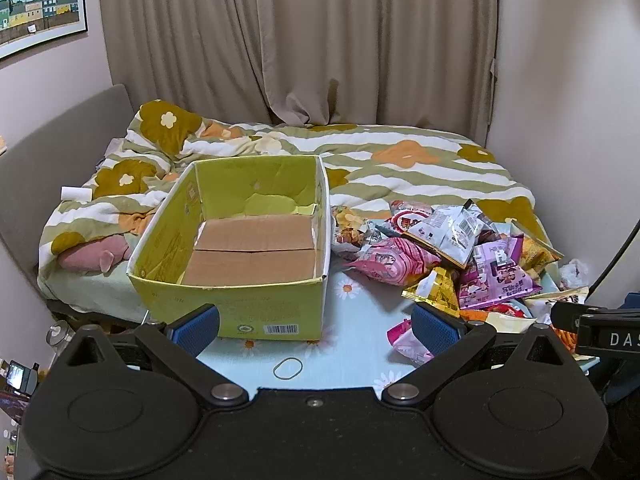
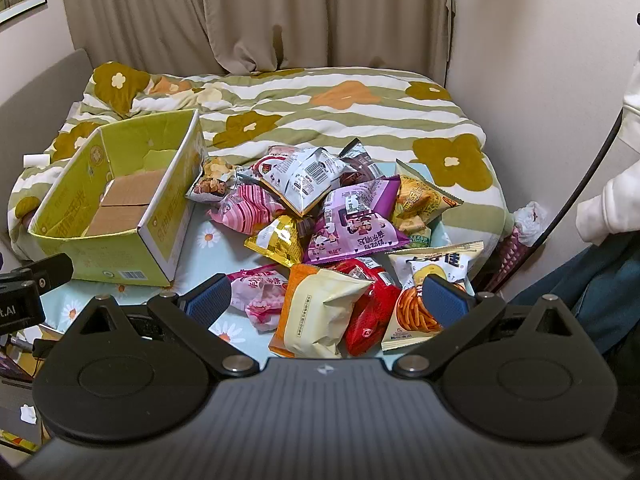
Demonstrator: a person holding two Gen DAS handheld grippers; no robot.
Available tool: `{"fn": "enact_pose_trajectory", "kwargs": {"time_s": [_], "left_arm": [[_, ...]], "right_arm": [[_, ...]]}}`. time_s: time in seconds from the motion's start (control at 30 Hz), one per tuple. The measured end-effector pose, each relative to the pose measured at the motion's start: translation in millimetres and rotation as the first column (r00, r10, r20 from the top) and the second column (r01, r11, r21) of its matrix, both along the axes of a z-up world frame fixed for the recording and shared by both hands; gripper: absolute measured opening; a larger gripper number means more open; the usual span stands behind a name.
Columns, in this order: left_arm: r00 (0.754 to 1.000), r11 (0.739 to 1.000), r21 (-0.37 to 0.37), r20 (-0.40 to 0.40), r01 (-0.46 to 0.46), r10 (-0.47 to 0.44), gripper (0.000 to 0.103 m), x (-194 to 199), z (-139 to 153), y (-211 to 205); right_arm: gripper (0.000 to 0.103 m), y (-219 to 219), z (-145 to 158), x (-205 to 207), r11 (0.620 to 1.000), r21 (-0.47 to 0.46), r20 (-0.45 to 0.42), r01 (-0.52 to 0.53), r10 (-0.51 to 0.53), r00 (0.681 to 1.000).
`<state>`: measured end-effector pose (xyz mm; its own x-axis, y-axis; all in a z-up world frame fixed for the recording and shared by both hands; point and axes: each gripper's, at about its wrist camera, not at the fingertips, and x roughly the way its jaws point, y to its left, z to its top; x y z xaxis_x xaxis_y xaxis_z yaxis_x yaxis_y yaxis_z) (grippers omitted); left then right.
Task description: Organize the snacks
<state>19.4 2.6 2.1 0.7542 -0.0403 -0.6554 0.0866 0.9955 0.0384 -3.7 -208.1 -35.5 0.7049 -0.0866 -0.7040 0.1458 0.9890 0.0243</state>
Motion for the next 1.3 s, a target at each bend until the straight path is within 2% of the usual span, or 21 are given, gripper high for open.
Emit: {"fn": "enact_pose_trajectory", "kwargs": {"time_s": [0.47, 0.6, 0.77, 1.0, 1.17, 1.3], "left_arm": [[0.999, 0.999, -0.01, -0.002, 0.04, -0.04, 0.103, 6, 2, 3], [0.996, 0.996, -0.035, -0.017, 0.085, -0.086, 0.103, 14, 3, 3], [0.978, 0.979, -0.066, -0.06, 0.194, -0.198, 0.103, 28, -9, -10], [0.939, 0.941, -0.108, -0.094, 0.321, -0.331, 0.103, 38, -31, -58], [0.922, 0.929, -0.109, -0.126, 0.355, -0.367, 0.103, 41, -56, -98], [0.913, 0.924, -0.145, -0.159, 0.355, -0.375, 0.103, 49, -82, -127]], "right_arm": [[0.103, 3, 1, 0, 1.0, 0.003, 0.007, 0.013, -0.013, 1.0], [0.103, -5, 0, -2, 0.999, 0.032, 0.008, 0.039, -0.039, 0.999], [0.103, -19, -4, -6, 0.992, 0.046, 0.014, 0.115, -0.116, 0.993], [0.103, -62, -25, -11, 0.984, 0.005, 0.019, 0.181, -0.181, 0.983], [0.103, -100, -45, -4, 0.989, 0.02, 0.019, 0.15, -0.15, 0.988], [0.103, -126, -64, 12, 0.994, 0.052, -0.002, 0.091, -0.091, 0.996]]}}
